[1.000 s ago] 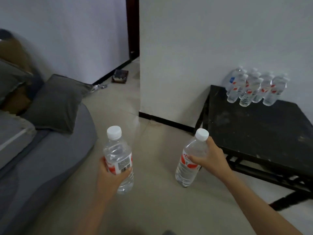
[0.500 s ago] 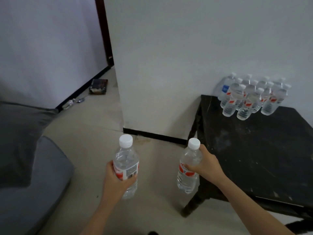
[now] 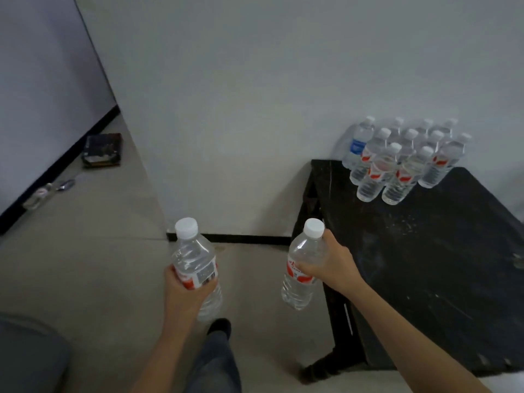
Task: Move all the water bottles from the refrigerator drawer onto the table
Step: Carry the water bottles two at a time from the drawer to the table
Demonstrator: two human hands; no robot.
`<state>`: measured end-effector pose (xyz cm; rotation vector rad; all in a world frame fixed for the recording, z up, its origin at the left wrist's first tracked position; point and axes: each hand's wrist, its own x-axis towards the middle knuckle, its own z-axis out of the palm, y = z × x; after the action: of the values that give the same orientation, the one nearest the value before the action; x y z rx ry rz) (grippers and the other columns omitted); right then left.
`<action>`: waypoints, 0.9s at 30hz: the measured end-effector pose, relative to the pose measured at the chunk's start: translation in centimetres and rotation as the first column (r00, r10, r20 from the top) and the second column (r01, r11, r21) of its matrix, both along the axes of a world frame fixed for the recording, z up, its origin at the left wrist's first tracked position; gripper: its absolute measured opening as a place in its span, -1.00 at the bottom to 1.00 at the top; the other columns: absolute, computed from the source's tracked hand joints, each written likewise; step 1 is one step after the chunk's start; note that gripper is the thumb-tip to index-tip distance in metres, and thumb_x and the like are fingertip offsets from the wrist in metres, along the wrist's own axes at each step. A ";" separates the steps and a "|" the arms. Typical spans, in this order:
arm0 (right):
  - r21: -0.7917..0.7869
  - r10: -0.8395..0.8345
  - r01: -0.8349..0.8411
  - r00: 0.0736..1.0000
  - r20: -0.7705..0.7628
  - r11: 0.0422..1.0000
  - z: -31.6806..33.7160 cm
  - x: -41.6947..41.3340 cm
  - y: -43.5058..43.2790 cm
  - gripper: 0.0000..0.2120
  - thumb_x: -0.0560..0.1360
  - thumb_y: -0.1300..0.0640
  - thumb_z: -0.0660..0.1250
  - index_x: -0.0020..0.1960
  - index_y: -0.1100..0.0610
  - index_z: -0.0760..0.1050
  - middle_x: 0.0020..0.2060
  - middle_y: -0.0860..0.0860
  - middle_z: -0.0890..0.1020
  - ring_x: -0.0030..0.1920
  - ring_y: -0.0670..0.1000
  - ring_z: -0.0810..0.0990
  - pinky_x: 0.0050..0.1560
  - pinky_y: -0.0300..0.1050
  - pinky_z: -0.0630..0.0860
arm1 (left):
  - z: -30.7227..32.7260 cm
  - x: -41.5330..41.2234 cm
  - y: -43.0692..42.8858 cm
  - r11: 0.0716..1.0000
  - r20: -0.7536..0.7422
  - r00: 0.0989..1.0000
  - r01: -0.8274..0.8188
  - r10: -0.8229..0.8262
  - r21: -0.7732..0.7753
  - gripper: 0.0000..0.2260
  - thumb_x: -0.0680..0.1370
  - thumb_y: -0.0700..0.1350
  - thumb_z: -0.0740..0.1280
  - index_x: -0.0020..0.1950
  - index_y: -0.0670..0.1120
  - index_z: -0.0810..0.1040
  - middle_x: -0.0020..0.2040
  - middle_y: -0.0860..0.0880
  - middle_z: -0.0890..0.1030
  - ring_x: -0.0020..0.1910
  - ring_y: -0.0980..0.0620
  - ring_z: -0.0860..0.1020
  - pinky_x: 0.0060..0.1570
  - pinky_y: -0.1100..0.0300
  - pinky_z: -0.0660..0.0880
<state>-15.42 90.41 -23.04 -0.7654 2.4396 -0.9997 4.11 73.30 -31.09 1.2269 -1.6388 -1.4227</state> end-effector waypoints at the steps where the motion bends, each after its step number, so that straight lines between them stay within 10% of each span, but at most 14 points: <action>1: 0.002 -0.029 0.029 1.000 0.005 1.000 0.0 -0.7 -0.7 -0.40 0.33 -0.04 0.48 0.25 0.06 0.28 -0.04 -0.06 0.53 -0.05 -0.05 0.57 -0.02 -0.15 0.55 | 0.1 -1.2 -1.5 1.000 -0.012 1.000 0.020 -0.020 0.002 -0.42 0.24 -0.33 0.54 0.12 -0.15 0.31 -0.10 0.03 0.48 -0.18 0.08 0.49 -0.15 0.14 0.40; 13: -0.024 -0.403 0.403 0.915 0.031 0.915 1.9 -7.8 -8.1 -0.42 0.30 -0.05 0.49 0.21 -0.01 0.29 -0.02 -0.08 0.55 -0.02 -0.07 0.59 -0.10 -0.23 0.54 | 2.5 -15.7 -18.4 0.925 -0.102 0.920 0.378 -0.379 -0.034 -0.29 0.15 -0.20 0.60 0.20 -0.27 0.36 0.01 -0.15 0.54 -0.09 -0.11 0.54 -0.04 -0.04 0.49; 27: 0.015 -0.694 0.696 0.715 0.082 0.718 0.3 -8.7 -3.4 -0.41 0.23 0.04 0.54 0.18 -0.06 0.35 -0.01 -0.05 0.59 -0.01 -0.04 0.60 0.02 0.01 0.59 | 0.9 -24.5 -13.8 0.698 -0.079 0.707 0.707 -0.703 0.113 -0.41 0.23 -0.36 0.53 0.11 -0.10 0.30 -0.01 -0.08 0.48 -0.06 -0.06 0.49 -0.02 0.05 0.43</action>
<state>-24.14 87.01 -22.70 0.2590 2.6846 -1.2635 -20.36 59.51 -30.20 0.6185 -2.1477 -2.0211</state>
